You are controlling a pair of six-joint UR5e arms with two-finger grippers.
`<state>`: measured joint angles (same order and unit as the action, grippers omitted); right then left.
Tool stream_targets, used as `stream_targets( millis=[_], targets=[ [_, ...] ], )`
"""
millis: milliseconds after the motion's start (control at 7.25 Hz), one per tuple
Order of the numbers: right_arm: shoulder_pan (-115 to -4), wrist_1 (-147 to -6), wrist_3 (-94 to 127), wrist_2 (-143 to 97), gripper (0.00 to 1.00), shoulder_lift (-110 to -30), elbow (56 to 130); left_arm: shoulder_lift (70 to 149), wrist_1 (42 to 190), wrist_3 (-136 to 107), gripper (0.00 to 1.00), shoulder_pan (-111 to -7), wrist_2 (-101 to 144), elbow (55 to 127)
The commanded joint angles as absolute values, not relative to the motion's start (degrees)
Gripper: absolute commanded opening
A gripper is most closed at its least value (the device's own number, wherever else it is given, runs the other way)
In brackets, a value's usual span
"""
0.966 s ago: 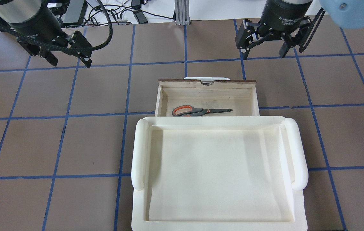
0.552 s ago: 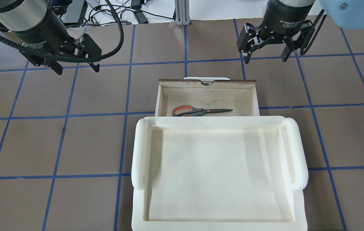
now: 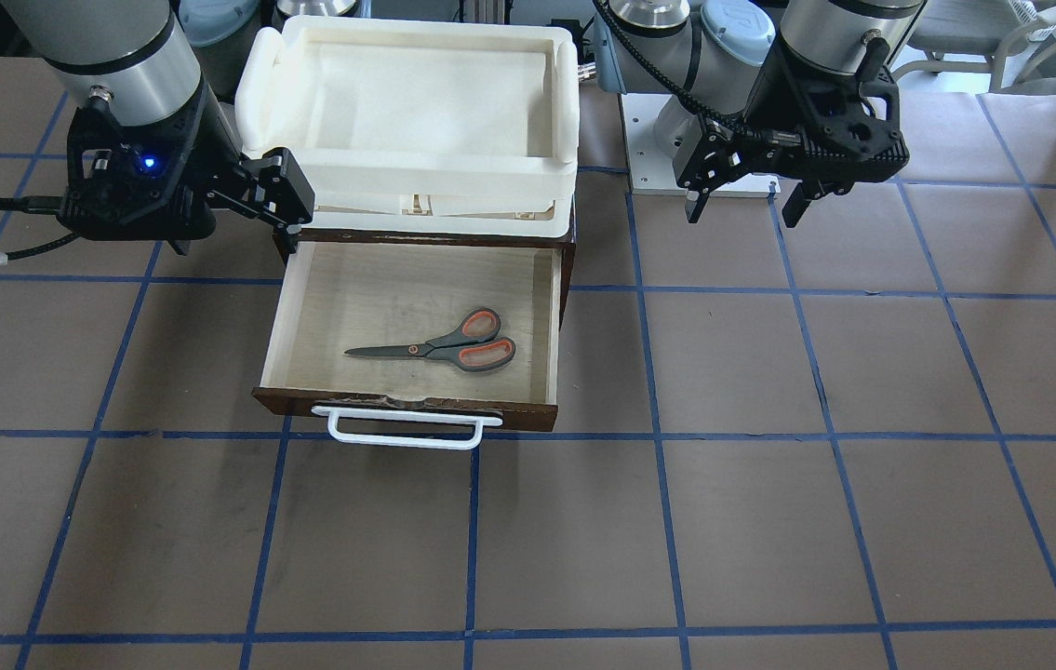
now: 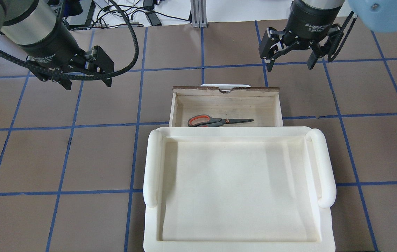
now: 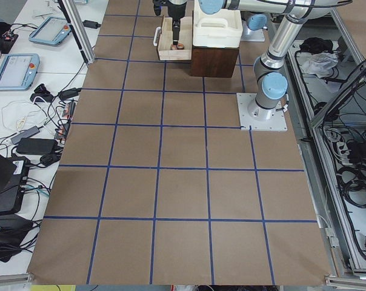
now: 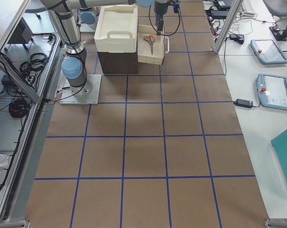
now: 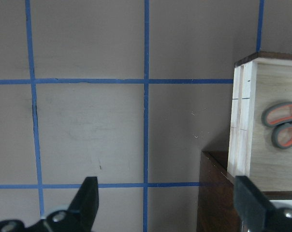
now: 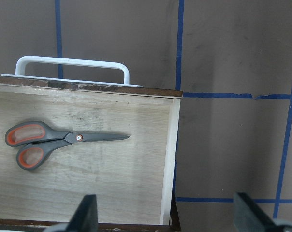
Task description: Place scissors in drawer with both arms
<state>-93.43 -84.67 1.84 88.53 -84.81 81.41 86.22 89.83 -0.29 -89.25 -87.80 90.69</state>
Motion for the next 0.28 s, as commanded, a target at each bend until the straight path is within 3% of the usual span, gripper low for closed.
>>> stream_targets(
  millis=[0, 138],
  targets=[
    [-93.43, -84.81, 1.85, 88.51, 1.0, -84.81, 81.47, 86.22, 89.47, -0.52, 1.0, -89.3, -87.8, 90.79],
    [-93.43, -84.64, 1.85, 88.59, 1.0, -84.81, 81.47, 86.22, 89.56, -0.44, 1.0, -89.21, -87.8, 90.79]
  ],
)
